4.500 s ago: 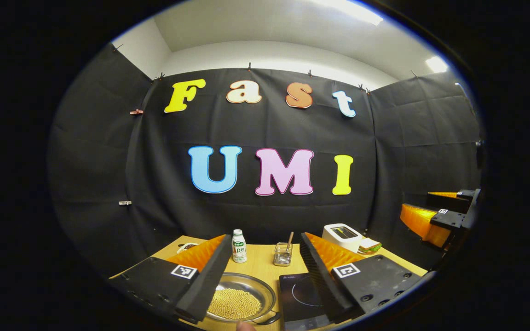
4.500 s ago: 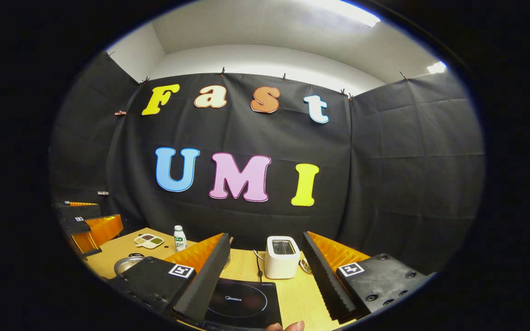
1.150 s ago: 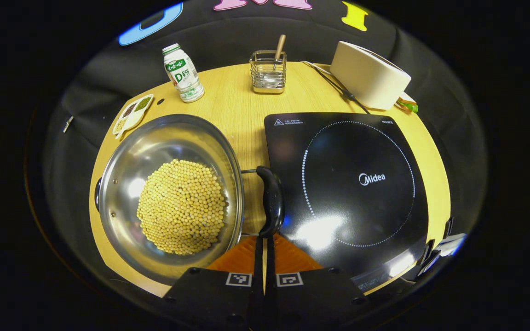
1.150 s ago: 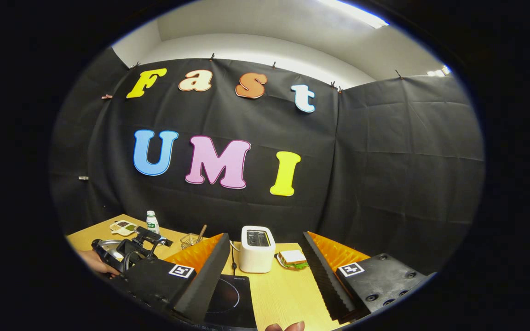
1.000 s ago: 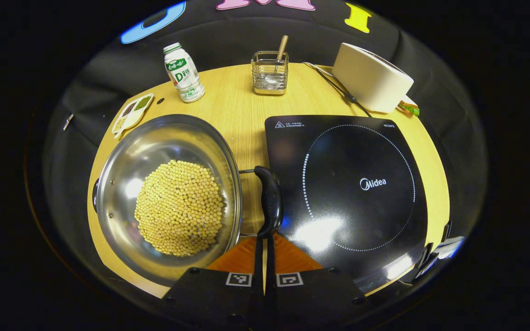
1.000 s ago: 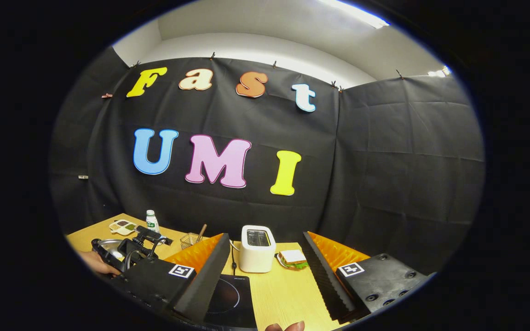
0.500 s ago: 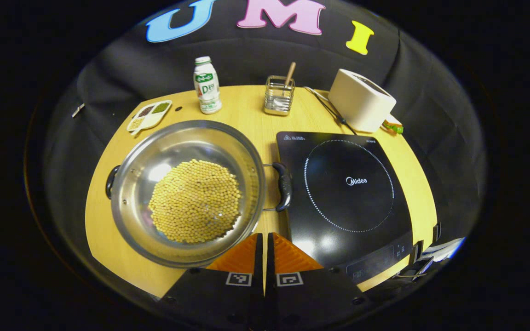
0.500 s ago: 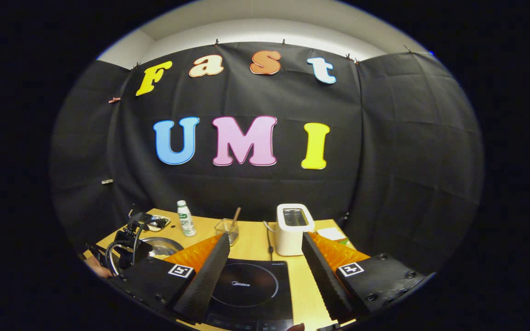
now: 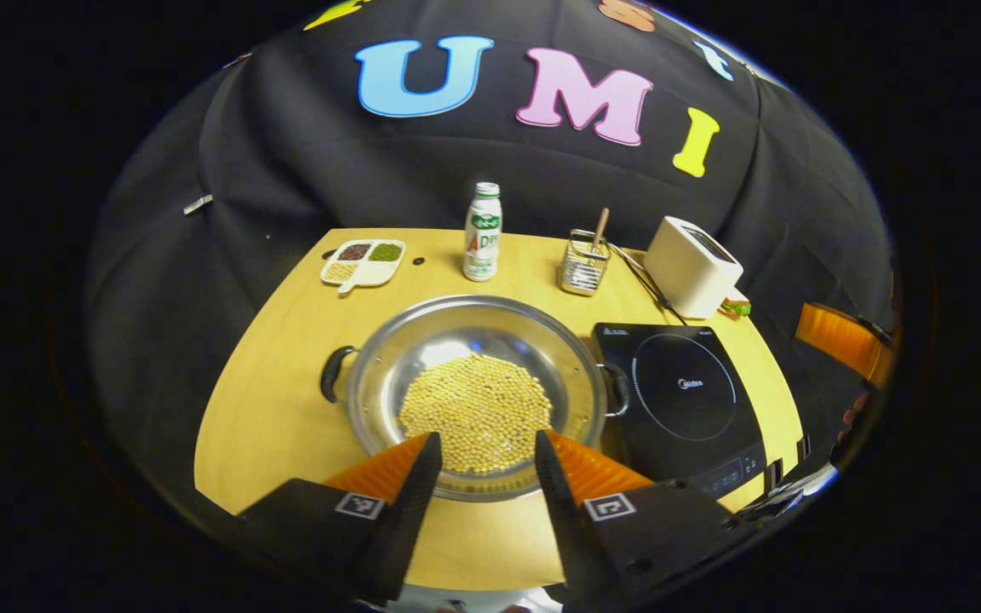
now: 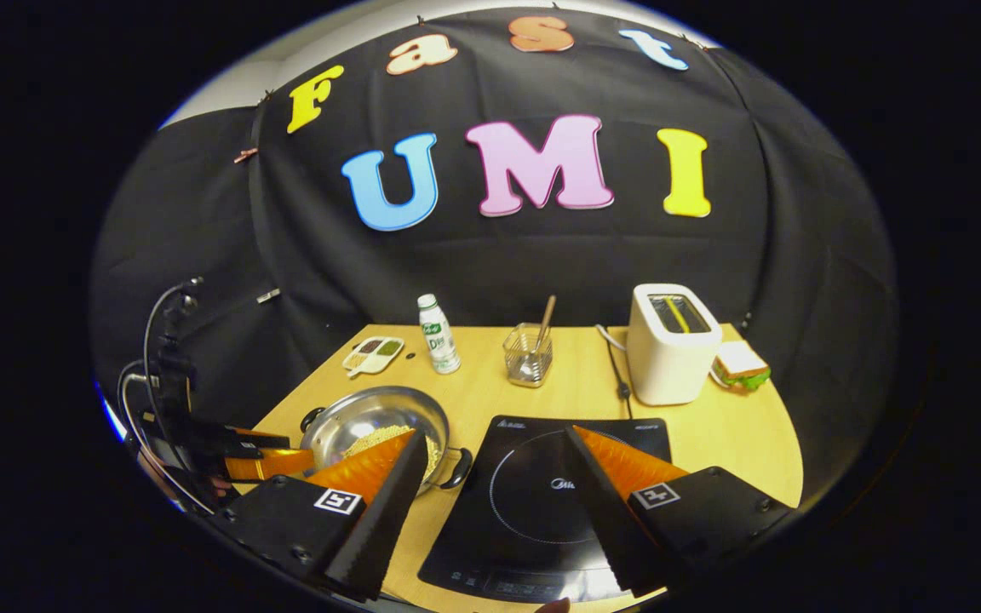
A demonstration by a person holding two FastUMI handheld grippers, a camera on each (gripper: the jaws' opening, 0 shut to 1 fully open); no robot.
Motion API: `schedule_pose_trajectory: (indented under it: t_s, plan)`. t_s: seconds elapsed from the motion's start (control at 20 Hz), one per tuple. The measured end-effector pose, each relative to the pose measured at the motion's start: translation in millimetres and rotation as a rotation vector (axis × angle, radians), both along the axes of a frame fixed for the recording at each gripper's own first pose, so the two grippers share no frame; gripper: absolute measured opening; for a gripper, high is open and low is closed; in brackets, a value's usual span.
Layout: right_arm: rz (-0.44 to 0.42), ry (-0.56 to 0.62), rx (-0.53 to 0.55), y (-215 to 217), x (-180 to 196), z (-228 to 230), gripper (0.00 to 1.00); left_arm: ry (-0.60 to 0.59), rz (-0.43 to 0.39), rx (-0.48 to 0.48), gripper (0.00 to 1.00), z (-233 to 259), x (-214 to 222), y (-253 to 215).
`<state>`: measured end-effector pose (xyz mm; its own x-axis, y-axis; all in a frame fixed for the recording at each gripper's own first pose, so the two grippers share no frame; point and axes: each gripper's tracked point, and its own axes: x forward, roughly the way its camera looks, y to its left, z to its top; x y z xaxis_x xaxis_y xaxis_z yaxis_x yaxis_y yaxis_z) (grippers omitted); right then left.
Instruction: First push the handle of the pot to place it horizontally, then grasp the pot with both hands and set it on the induction cooktop.
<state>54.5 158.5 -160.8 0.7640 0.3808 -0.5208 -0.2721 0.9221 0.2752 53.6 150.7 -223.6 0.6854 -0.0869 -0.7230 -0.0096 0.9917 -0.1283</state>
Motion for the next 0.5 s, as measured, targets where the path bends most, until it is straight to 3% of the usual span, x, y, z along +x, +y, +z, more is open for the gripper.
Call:
schedule_pose_trajectory:
  t_s: [0.05, 0.15, 0.4, 0.5]
  plan:
    - [0.011, 0.031, 0.011, 9, 1, -8, 0.99, -0.003, 0.017, -0.002, 0.79, -1, 2, 18]
    - [0.023, 0.096, 0.029, 25, 3, -24, 0.99, 0.003, 0.043, 0.009, 0.89, -8, 8, 58]
    - [0.024, 0.25, 0.035, 44, 10, -74, 0.99, 0.101, 0.009, -0.023, 0.91, -47, 26, 124]
    - [0.026, 0.3, 0.04, 51, 10, -89, 0.99, 0.157, -0.016, -0.081, 0.91, -63, 35, 129]
